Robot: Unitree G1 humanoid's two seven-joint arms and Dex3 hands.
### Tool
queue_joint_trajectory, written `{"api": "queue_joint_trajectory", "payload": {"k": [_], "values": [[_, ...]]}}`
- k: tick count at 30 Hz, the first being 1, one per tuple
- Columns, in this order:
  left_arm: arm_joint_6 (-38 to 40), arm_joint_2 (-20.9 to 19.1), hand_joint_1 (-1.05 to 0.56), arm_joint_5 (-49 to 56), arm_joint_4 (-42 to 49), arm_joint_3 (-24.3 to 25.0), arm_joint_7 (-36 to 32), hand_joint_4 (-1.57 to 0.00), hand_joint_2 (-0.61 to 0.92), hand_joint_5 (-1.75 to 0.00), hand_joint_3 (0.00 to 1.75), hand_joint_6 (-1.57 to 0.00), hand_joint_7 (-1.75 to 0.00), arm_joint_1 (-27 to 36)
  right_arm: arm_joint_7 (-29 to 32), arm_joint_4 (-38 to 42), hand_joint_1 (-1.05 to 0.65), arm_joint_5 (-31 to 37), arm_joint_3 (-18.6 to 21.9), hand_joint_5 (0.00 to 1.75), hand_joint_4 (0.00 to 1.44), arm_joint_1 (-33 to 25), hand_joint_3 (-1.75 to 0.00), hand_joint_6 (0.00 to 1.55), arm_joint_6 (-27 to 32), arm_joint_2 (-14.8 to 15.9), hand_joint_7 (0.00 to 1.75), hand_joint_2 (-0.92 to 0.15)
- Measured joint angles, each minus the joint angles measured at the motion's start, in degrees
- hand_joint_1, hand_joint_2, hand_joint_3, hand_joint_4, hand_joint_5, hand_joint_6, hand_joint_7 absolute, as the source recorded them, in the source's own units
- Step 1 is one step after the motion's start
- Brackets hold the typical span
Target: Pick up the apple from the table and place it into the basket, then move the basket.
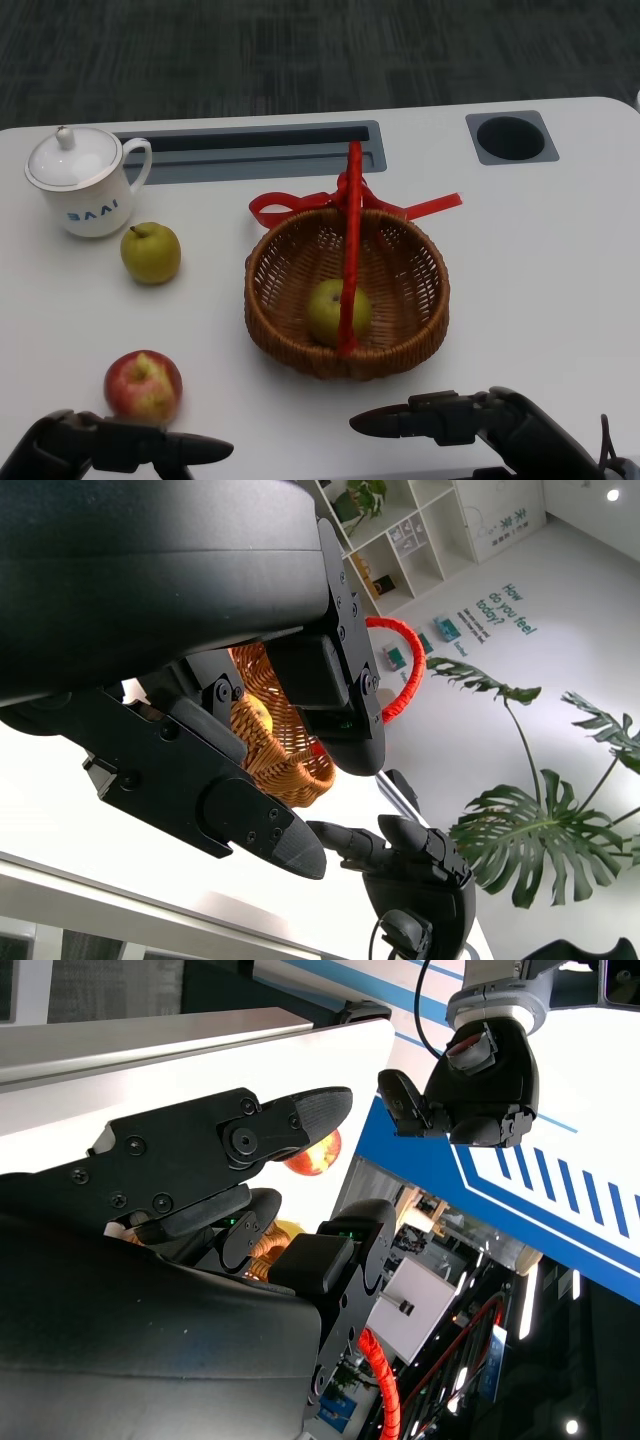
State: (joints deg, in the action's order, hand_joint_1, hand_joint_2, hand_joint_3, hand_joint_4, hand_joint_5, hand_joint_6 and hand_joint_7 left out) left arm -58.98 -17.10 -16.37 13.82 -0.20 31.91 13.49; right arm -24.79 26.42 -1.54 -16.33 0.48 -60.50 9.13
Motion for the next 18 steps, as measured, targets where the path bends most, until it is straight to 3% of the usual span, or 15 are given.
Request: {"api": "queue_joint_trajectory", "payload": {"k": [6,11,15,18], "values": [[0.02,0.00,-0.42,0.00,0.00,0.00,0.01,-1.31,0.76,-0.17,0.00,-1.09,0.00,0.00,0.00,-0.07,-0.46,0.01,0.01,0.01,0.79,-0.03,0.00,0.76,0.32,0.03,0.00,-0.91],[0.02,0.00,-0.42,0.00,-0.01,0.01,0.01,-1.31,0.75,-0.40,0.00,-1.10,0.00,-0.21,0.00,0.01,-0.47,0.01,0.10,0.01,0.80,0.41,0.00,0.76,0.16,0.05,0.00,-0.91],[0.03,0.01,-0.43,0.01,-0.02,0.07,0.02,-1.30,0.74,-0.30,0.00,-1.10,0.00,-0.58,0.00,0.02,-0.48,-0.11,0.13,0.01,0.81,0.84,0.00,0.76,-0.06,0.09,0.00,-0.91],[-0.03,0.07,-0.46,0.35,-0.04,0.44,-0.06,-1.20,0.74,-0.17,0.00,-1.06,0.00,-0.66,0.00,0.02,-0.49,-0.09,0.18,0.01,0.81,0.90,0.00,0.76,-0.08,0.20,0.00,-0.90]]}}
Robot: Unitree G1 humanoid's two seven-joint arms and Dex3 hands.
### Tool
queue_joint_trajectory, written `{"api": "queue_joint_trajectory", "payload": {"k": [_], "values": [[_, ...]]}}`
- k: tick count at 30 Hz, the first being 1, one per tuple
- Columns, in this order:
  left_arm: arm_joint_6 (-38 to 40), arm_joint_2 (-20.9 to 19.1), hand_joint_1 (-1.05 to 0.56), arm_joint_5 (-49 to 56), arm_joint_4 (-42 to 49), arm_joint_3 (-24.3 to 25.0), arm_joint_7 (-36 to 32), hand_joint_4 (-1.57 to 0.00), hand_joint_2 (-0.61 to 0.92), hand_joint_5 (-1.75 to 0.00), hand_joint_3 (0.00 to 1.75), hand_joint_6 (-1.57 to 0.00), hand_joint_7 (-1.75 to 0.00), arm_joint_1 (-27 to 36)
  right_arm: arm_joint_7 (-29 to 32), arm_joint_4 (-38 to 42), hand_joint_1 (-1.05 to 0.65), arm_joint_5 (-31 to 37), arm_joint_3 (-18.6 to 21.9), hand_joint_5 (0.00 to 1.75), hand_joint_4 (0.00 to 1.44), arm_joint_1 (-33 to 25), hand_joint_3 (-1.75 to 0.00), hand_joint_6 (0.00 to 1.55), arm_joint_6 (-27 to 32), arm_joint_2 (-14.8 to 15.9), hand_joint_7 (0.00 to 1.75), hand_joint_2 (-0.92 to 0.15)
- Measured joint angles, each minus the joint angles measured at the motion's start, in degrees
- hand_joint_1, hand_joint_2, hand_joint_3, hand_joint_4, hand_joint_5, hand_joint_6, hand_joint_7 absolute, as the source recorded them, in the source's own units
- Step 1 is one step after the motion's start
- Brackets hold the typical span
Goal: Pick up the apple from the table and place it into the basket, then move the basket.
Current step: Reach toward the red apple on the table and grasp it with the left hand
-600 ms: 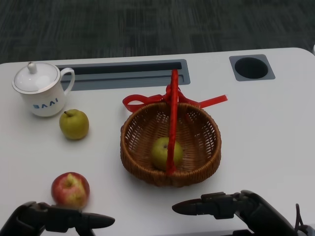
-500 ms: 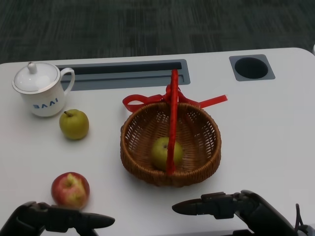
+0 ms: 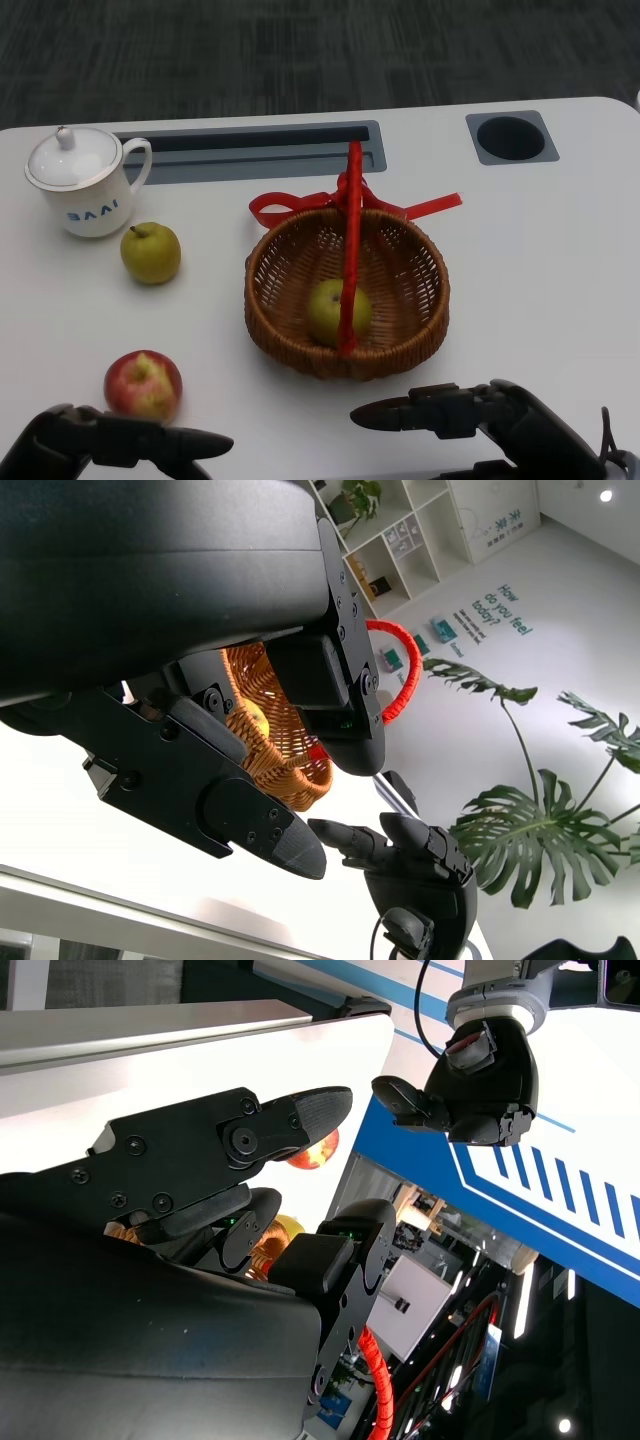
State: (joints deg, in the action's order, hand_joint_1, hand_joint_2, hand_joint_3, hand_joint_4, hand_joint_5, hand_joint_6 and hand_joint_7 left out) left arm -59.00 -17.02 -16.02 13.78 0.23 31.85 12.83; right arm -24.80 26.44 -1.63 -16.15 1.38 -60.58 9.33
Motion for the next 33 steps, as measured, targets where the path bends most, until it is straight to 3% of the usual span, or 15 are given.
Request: {"api": "queue_joint_trajectory", "payload": {"k": [3,6,12,18,25,33], "values": [[-0.93,0.63,-0.52,2.90,-0.05,1.87,-1.59,-1.08,0.73,-0.06,0.00,-0.97,0.00,-0.05,0.01,-0.02,-0.50,0.05,0.04,0.01,0.81,0.00,0.00,0.76,0.00,0.05,0.00,-0.90],[-4.33,2.18,-0.57,10.44,0.07,7.07,-5.84,-0.99,0.71,-0.01,0.00,-0.90,0.00,-0.81,0.01,-0.06,-0.51,0.10,0.07,0.01,0.82,-0.01,0.00,0.76,0.00,0.10,0.00,-0.90],[-10.35,3.85,-0.71,26.14,1.51,17.86,-15.48,-0.81,0.67,0.00,0.00,-0.75,0.00,-4.57,0.07,-0.10,-0.51,0.25,0.10,0.00,0.82,-0.03,0.00,0.77,0.00,0.12,0.00,-0.90],[-9.31,3.47,-0.81,42.57,3.39,23.00,-25.91,-0.68,0.67,0.00,0.00,-0.67,0.00,-7.40,0.16,-0.09,-0.52,0.35,0.16,0.00,0.82,-0.03,0.00,0.76,-0.04,0.10,0.00,-0.90],[-3.00,-0.80,-0.79,57.06,7.40,20.94,-40.08,-0.61,0.64,0.00,0.00,-0.63,0.00,-10.37,0.23,-0.16,-0.51,0.34,0.26,0.00,0.82,-0.24,0.00,0.76,-0.08,0.12,0.00,-0.90],[5.04,-6.97,-0.76,66.29,20.29,8.62,-55.04,-0.46,0.62,0.00,0.00,-0.50,0.00,-17.19,0.30,-0.31,-0.52,0.32,0.46,0.00,0.83,-0.38,0.00,0.76,-0.20,0.09,0.00,-0.90]]}}
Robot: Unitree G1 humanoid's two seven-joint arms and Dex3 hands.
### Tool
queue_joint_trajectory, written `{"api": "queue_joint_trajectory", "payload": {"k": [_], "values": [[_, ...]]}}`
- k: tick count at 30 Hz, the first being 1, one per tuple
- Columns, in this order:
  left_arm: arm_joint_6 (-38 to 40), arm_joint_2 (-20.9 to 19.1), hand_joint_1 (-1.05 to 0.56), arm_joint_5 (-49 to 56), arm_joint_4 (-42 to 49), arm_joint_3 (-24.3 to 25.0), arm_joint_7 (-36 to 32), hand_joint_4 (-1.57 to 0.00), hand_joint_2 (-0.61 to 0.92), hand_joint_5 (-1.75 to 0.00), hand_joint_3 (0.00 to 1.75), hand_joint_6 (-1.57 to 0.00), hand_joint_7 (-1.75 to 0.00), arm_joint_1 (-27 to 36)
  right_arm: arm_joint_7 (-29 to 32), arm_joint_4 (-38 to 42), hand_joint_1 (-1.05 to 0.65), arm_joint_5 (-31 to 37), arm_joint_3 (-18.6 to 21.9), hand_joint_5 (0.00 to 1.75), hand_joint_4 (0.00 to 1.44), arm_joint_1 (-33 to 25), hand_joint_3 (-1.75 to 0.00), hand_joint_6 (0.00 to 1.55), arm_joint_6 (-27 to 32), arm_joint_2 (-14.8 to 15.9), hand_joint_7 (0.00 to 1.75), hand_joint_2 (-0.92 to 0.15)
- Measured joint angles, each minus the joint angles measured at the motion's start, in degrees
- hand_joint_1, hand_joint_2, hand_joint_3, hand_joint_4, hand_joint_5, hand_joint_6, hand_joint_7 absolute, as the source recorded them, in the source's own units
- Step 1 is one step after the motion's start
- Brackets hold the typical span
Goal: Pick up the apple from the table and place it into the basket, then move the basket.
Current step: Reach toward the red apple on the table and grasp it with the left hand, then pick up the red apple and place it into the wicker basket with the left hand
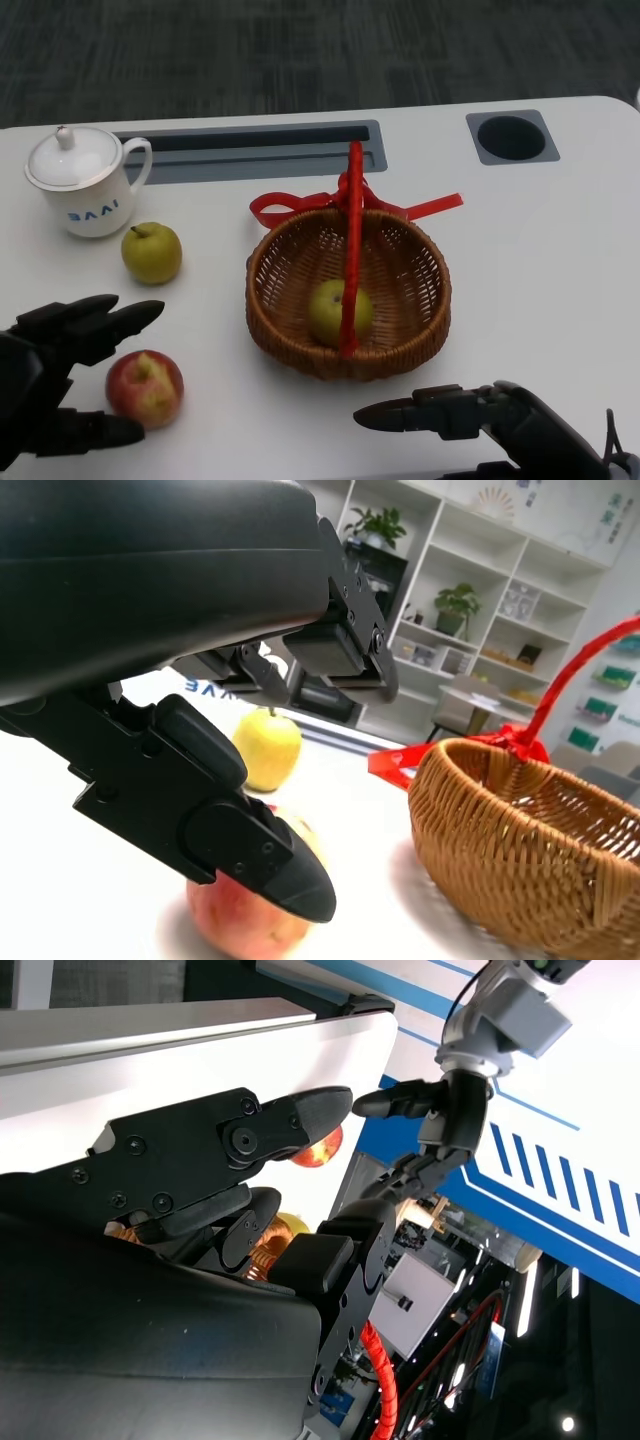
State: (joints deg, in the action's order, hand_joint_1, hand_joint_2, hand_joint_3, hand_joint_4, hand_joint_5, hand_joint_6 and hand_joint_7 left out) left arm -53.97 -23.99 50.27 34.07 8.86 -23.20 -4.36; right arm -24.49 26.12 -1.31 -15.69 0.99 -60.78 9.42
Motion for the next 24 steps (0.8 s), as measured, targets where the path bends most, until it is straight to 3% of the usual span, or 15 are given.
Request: {"api": "queue_joint_trajectory", "payload": {"k": [5,10,24], "values": [[5.42,-1.37,-0.75,4.13,14.04,-10.71,-8.31,-0.40,0.61,0.00,0.00,-0.45,0.00,-8.22,0.04,-0.51,-0.52,0.00,0.28,0.00,0.83,-0.21,0.00,0.76,-0.06,0.01,0.00,-0.90],[6.97,-1.54,-0.75,3.61,23.56,-17.83,-13.14,-0.41,0.62,-0.01,0.00,-0.45,0.00,-14.31,0.04,-1.28,-0.52,0.02,0.56,0.00,0.83,-0.59,0.00,0.76,-0.05,0.08,0.00,-0.91],[8.20,-0.29,-0.69,-2.91,33.18,-27.97,-15.88,-0.47,0.65,-0.02,0.00,-0.45,-0.01,-20.25,-0.03,-1.98,-0.52,0.00,0.94,0.00,0.84,-1.06,0.00,0.77,0.08,0.12,0.00,-0.91]]}}
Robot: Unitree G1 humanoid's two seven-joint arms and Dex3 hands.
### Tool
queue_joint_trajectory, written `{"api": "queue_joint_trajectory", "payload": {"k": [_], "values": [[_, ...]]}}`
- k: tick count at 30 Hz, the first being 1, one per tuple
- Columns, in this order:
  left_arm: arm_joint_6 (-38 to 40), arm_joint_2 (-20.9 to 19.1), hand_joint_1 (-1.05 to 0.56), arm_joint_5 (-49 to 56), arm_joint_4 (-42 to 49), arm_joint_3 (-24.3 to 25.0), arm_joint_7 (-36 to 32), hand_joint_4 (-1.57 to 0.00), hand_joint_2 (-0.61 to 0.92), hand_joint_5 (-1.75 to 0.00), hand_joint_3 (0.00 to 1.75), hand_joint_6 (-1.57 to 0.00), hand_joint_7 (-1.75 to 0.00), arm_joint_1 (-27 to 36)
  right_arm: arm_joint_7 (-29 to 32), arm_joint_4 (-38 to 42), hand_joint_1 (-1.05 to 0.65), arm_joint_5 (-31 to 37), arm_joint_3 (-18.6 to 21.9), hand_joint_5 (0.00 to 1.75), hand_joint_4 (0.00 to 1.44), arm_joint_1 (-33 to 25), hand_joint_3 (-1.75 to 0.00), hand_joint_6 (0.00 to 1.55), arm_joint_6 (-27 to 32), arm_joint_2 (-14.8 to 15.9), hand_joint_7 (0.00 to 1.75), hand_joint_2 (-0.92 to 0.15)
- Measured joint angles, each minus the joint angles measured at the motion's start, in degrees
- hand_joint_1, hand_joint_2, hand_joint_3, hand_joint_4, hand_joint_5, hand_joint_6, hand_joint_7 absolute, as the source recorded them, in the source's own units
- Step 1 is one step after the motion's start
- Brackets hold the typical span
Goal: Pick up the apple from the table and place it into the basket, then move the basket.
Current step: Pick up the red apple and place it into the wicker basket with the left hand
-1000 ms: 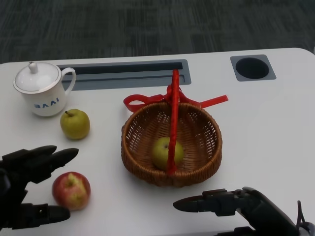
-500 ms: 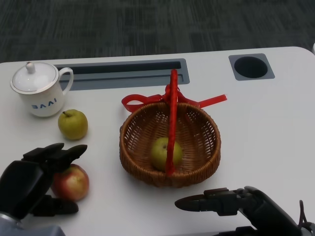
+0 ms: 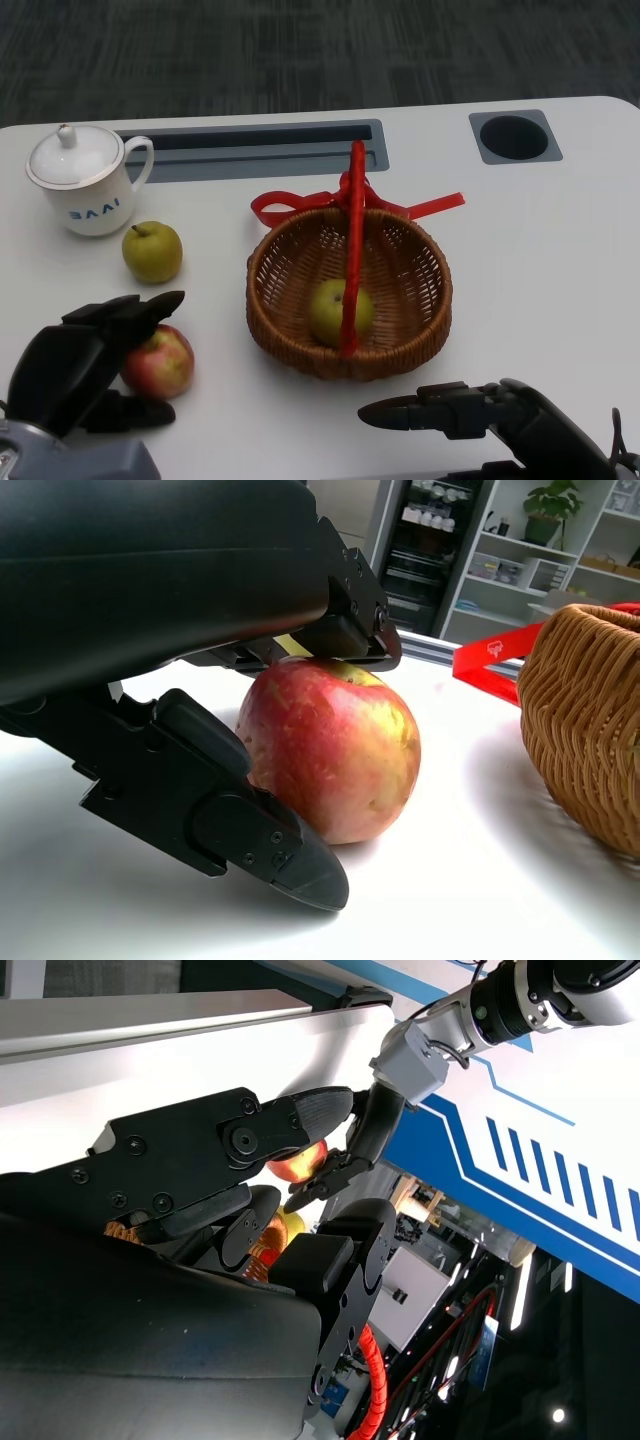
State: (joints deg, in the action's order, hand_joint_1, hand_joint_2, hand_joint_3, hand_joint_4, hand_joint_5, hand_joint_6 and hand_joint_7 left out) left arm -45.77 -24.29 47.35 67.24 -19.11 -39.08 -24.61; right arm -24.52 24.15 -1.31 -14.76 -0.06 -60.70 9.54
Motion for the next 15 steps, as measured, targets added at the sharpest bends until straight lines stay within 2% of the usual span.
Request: {"api": "queue_joint_trajectory", "payload": {"k": [8,9,12,13,15], "values": [[0.37,0.43,-0.65,-2.06,1.45,-2.78,-0.21,-0.53,0.66,-0.03,0.00,-0.49,-0.02,-1.50,-0.06,0.01,-0.52,-0.10,0.00,0.00,0.84,0.00,0.00,0.77,0.03,0.00,0.00,-0.91],[0.18,0.44,-0.57,-2.40,1.49,-2.97,-0.32,-0.62,0.68,-0.06,0.01,-0.58,-0.04,-1.50,-0.06,0.01,-0.52,-0.10,0.00,0.00,0.84,0.00,0.00,0.77,0.03,0.00,0.00,-0.91],[-3.57,1.05,-0.20,-5.22,1.63,-2.62,-0.23,-1.07,0.77,-0.10,0.01,-1.01,-0.07,-1.15,-0.05,0.02,-0.52,-0.10,0.07,0.01,0.85,-0.03,0.00,0.78,0.03,-0.03,0.01,-0.91],[-5.53,1.43,-0.14,-6.57,1.61,-2.27,0.19,-1.15,0.79,-0.09,0.00,-1.08,-0.06,-0.92,-0.04,0.02,-0.52,-0.10,0.11,0.01,0.85,-0.05,0.00,0.78,0.03,-0.05,0.01,-0.91],[-8.39,1.95,-0.08,-8.68,1.43,-1.69,1.42,-1.19,0.79,-0.07,0.00,-1.12,-0.05,-0.42,-0.03,0.02,-0.51,-0.10,0.18,0.01,0.85,-0.06,0.00,0.78,0.04,-0.12,0.00,-0.91]]}}
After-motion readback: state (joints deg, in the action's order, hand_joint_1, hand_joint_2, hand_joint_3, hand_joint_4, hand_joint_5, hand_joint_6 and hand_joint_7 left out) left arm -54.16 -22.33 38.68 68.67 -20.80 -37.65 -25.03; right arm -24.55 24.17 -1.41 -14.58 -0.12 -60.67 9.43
